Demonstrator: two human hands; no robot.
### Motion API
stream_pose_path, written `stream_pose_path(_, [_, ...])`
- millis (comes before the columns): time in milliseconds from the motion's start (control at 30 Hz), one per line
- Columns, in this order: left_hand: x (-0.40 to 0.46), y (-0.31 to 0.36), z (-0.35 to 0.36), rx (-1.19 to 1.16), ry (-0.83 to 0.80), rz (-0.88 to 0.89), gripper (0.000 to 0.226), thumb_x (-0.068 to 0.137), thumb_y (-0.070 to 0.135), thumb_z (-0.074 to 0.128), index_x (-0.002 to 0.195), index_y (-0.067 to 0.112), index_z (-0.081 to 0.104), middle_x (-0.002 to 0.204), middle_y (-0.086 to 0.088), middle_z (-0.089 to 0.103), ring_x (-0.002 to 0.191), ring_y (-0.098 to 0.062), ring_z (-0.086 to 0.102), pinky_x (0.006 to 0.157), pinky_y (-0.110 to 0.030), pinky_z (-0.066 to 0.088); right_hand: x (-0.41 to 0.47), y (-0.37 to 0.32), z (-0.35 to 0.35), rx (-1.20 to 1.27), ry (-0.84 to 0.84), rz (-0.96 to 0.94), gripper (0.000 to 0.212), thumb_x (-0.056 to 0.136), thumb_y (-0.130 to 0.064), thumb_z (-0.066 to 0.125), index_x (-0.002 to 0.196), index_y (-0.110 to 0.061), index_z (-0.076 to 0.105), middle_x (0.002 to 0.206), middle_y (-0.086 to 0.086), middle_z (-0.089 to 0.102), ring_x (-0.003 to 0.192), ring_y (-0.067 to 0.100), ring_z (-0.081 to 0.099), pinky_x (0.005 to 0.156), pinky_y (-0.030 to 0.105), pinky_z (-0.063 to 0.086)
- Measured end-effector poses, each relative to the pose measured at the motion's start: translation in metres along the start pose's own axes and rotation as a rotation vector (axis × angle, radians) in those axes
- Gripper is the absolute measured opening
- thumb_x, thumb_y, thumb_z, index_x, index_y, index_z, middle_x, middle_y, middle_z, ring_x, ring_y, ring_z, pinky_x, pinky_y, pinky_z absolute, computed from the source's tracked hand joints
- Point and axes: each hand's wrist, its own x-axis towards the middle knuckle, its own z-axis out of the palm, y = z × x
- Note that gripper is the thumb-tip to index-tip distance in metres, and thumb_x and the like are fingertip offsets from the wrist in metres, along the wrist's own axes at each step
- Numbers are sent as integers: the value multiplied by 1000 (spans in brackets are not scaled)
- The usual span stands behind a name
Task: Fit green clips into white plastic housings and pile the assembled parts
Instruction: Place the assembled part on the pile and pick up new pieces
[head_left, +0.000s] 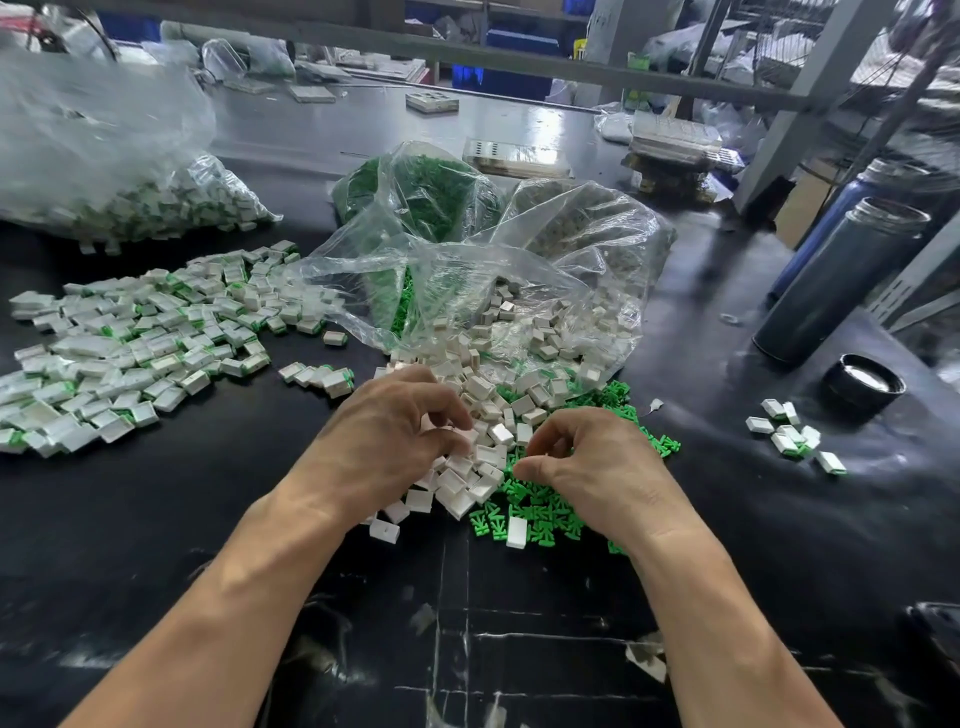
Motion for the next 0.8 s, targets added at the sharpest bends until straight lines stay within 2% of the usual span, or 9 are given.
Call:
stream_pose_path(133, [0, 0, 1, 72, 24, 6, 12, 83, 39, 79, 90, 45, 71, 97, 27, 56, 93, 11, 51, 84, -12, 38, 1, -2, 2, -119, 28, -23, 22, 80, -47, 85, 78, -31, 70, 77, -15, 66, 76, 5, 61, 73, 30, 50])
stream_pose_path(267, [1, 3, 3, 141, 47, 49, 6, 87, 32, 79, 90, 37, 75, 102, 21, 58, 103, -4, 56, 97, -28, 49, 1, -2, 3, -149, 39, -45, 21, 82, -46, 84, 77, -31, 69, 78, -16, 66, 78, 4, 61, 77, 31, 53])
stream_pose_path(367, [1, 4, 4, 146, 49, 50, 8, 86, 35, 79, 90, 38, 72, 103, 22, 57, 103, -4, 54, 98, -31, 49, 1, -2, 4, -175, 52, -55, 21, 82, -47, 83, 79, -32, 70, 82, -17, 63, 80, 4, 59, 78, 31, 52])
stream_pose_path(500, [-1, 2, 1, 84, 57, 13, 15, 84, 42, 77, 86, 45, 63, 100, 28, 55, 99, -1, 52, 92, -29, 46, 1, -4, 6, -192, 57, -56, 21, 83, -48, 81, 78, -32, 68, 86, -17, 61, 84, 4, 59, 79, 31, 48])
stream_pose_path(633, [-3, 3, 1, -30, 165, -6, 15, 84, 41, 78, 90, 42, 65, 84, 25, 63, 85, 8, 58, 73, -18, 44, 1, -5, 7, -179, 51, -73, 21, 85, -44, 80, 78, -31, 65, 88, -16, 62, 84, 4, 59, 80, 32, 50])
stream_pose_path(733, [-3, 7, 2, -163, 227, -30, 16, 84, 35, 80, 90, 40, 66, 88, 26, 66, 80, 6, 62, 71, -20, 49, -2, -3, 6, -106, 101, -94, 20, 90, -41, 76, 80, -32, 62, 84, -17, 61, 79, -2, 56, 76, 30, 48])
stream_pose_path(800, [-2, 11, 1, -273, 253, -36, 18, 83, 30, 80, 93, 37, 67, 90, 23, 68, 78, 3, 63, 72, -25, 53, -3, -3, 6, 44, 153, -126, 17, 91, -38, 76, 82, -31, 64, 80, -13, 65, 73, 0, 60, 70, 23, 51])
